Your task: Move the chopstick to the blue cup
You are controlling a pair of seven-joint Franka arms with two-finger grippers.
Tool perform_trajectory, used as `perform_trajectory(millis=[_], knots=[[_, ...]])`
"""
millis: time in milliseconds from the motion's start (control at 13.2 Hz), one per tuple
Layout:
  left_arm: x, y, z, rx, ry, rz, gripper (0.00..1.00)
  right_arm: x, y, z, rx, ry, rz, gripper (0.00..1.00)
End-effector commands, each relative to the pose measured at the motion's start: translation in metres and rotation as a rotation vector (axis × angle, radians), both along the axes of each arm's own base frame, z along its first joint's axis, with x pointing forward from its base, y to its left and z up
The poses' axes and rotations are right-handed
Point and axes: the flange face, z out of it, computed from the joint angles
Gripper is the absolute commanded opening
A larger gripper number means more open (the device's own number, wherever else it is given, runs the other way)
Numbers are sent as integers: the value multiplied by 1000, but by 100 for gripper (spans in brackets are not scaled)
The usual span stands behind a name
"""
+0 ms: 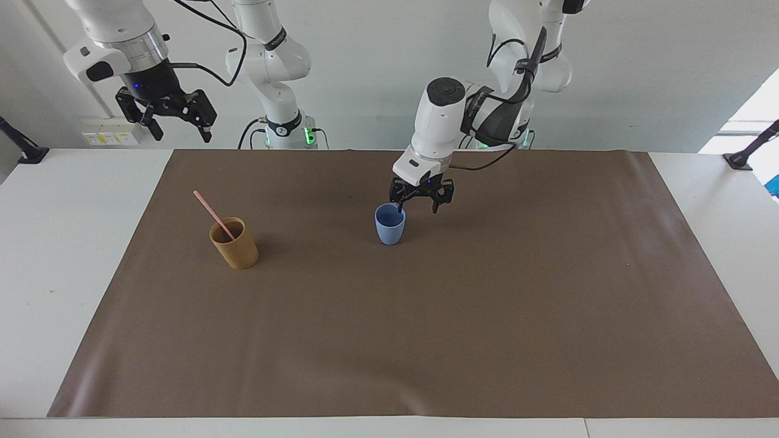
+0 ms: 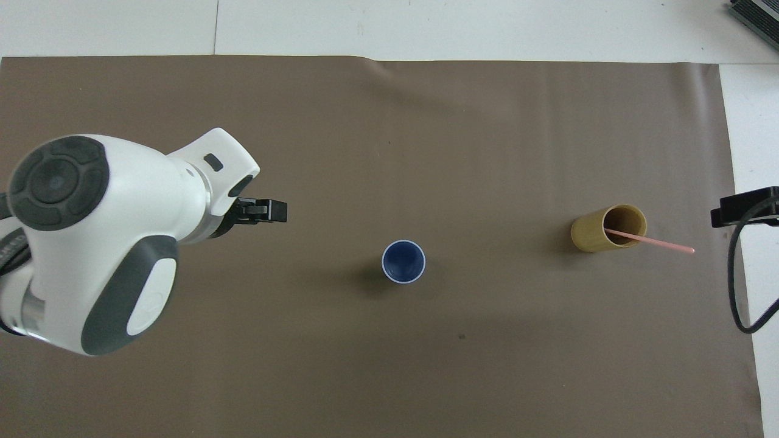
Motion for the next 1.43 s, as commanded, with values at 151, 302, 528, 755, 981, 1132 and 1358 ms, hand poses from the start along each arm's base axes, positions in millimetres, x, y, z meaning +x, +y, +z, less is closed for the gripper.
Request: perform_trajectory(millis=[151,302,528,755,981,1132,1358], knots=[[20,85,70,20,-16,22,100,3,0,-60,22,61,440,100],[20,115,99,53,-2,-47,100,8,-7,-90,-32,88,623,100],[17,148,124,77,28,-53,100,10,-11,-136,-58,132,832,100],[12,162,132,79,54,-70,100,9,-13,-186,-80,209,898,100],[8,163,130,83,86,-69,100,3,-22,-217,-111,243,987,100],[5,161,132,81,87,-71,100,-2,-23,-220,-105,265,995,100],[1,160,130,77,106,-67,100,-4,-23,-220,-94,287,1010,74]])
